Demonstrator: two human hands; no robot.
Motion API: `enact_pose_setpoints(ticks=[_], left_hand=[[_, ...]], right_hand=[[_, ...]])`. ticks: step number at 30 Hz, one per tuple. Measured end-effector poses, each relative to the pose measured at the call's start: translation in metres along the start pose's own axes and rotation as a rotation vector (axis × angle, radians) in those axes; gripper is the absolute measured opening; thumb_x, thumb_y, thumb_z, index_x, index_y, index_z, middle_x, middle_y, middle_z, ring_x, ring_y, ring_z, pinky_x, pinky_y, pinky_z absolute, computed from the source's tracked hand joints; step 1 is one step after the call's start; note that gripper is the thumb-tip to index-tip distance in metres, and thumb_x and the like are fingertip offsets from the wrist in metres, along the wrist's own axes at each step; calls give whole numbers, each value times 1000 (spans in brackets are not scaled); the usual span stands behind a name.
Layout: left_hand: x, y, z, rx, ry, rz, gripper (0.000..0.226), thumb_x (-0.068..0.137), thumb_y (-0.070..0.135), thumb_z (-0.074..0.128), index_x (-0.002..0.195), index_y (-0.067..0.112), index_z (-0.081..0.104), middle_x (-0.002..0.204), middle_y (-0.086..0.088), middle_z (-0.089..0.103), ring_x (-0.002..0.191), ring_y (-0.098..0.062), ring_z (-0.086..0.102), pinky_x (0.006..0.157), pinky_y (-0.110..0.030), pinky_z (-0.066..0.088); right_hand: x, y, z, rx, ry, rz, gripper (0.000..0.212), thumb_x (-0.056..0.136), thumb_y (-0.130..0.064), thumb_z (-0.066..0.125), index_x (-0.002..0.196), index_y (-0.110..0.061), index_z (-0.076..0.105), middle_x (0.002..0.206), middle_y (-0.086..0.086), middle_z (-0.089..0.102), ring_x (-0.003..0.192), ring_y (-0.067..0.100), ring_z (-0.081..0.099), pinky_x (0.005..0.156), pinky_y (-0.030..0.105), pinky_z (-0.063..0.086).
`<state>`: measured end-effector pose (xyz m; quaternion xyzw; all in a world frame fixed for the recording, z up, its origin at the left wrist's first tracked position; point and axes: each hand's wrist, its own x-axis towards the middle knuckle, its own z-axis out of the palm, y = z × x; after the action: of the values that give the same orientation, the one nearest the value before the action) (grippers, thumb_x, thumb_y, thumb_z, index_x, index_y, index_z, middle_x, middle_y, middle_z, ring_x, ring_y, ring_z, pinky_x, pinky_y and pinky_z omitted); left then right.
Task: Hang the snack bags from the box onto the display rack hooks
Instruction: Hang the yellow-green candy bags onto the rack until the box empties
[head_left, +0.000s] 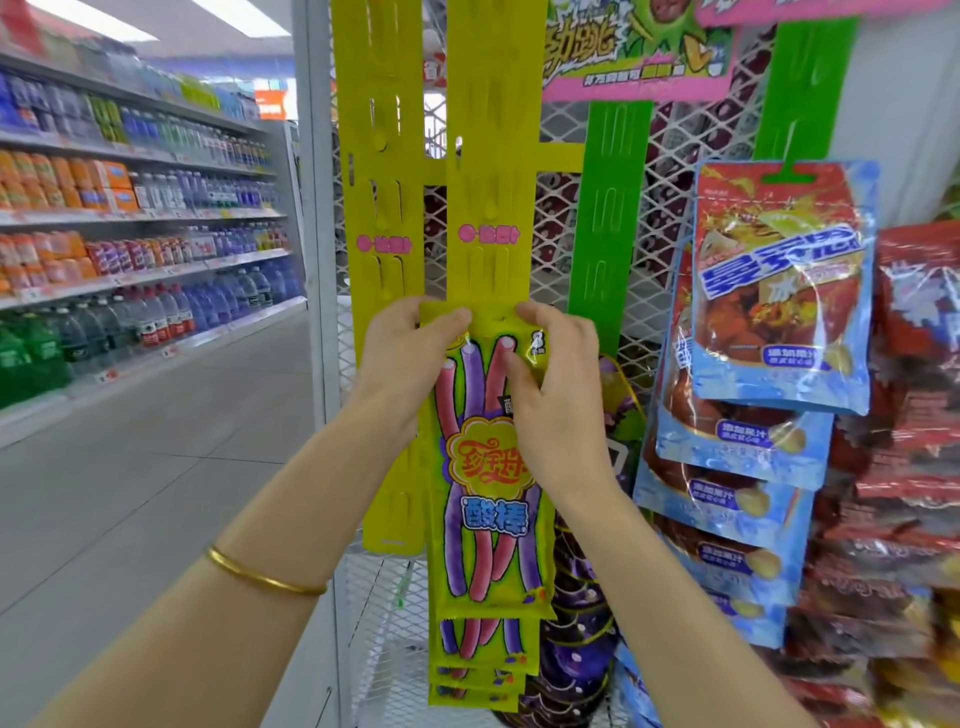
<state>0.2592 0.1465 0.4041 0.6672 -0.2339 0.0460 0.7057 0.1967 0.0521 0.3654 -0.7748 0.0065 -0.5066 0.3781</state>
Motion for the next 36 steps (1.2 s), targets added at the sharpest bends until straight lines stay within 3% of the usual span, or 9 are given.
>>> enact_pose_setpoints(ticks=[3, 6, 7, 11, 17, 24, 28, 32, 36], left_hand=[[1, 0, 1, -36, -3, -16, 7, 87, 17, 62, 81, 21, 61, 89, -6, 69, 89, -25, 66, 84, -41, 53], [0, 0, 2, -89, 16, -44, 15, 87, 12, 60, 78, 23, 57, 70, 6, 64, 60, -7, 64, 62, -24, 52], [0, 1, 2, -92, 18, -53, 17, 88, 11, 60, 77, 24, 57, 67, 7, 63, 57, -6, 62, 61, -23, 51], [-2, 2, 3, -96, 3, -68, 17, 88, 10, 59, 77, 24, 58, 73, 5, 65, 67, -11, 62, 73, -31, 52], [-3, -3, 1, -45, -48, -30, 24, 87, 2, 54, 73, 19, 63, 73, 1, 68, 69, -16, 62, 76, -35, 52], [-6, -16, -4, 43, -54, 62, 23, 89, 2, 56, 110, 11, 58, 104, -6, 66, 94, -15, 61, 82, -23, 50], [-8, -24, -5, 105, -49, 96, 25, 91, 3, 55, 114, 13, 55, 110, -4, 64, 100, -15, 60, 81, -15, 47], [-9, -25, -4, 131, -56, 122, 24, 92, 2, 53, 111, 15, 55, 108, -2, 64, 98, -13, 60, 73, -8, 47], [-11, -26, -4, 159, -58, 158, 25, 91, -2, 51, 108, 16, 55, 109, -3, 64, 100, -15, 60, 77, -14, 47]], right_hand=[[-1, 1, -1, -5, -11, 16, 32, 94, -8, 52, 126, -10, 49, 115, -1, 40, 98, -29, 31, 83, -7, 22], [-4, 2, -3, -19, -25, 24, 32, 94, -9, 52, 126, -12, 50, 115, -1, 40, 96, -31, 30, 82, -7, 22], [-4, 2, -3, -22, -27, 25, 32, 94, -9, 52, 126, -12, 51, 115, -1, 40, 96, -31, 31, 81, -7, 22], [-4, 6, -4, -34, -22, 26, 33, 93, -10, 53, 126, -13, 52, 114, -3, 40, 96, -29, 32, 83, -7, 22], [-16, 14, 0, -8, -12, 36, 35, 92, -7, 55, 127, -12, 52, 111, -4, 40, 98, -30, 30, 84, -7, 21], [-27, 20, 5, -70, 5, -13, 40, 88, 3, 56, 126, -6, 51, 112, -1, 38, 98, -32, 28, 81, -8, 23], [-29, 17, 6, -92, 25, 10, 39, 88, 2, 58, 124, -8, 51, 111, 1, 40, 86, -17, 31, 79, -7, 25], [-31, 14, 7, -109, -2, 52, 39, 89, 1, 55, 126, -12, 48, 110, -1, 38, 80, -12, 30, 75, -6, 28], [-31, 13, 8, -148, -26, 64, 39, 91, 1, 53, 127, -13, 46, 113, 3, 38, 75, -6, 28, 68, 11, 30]])
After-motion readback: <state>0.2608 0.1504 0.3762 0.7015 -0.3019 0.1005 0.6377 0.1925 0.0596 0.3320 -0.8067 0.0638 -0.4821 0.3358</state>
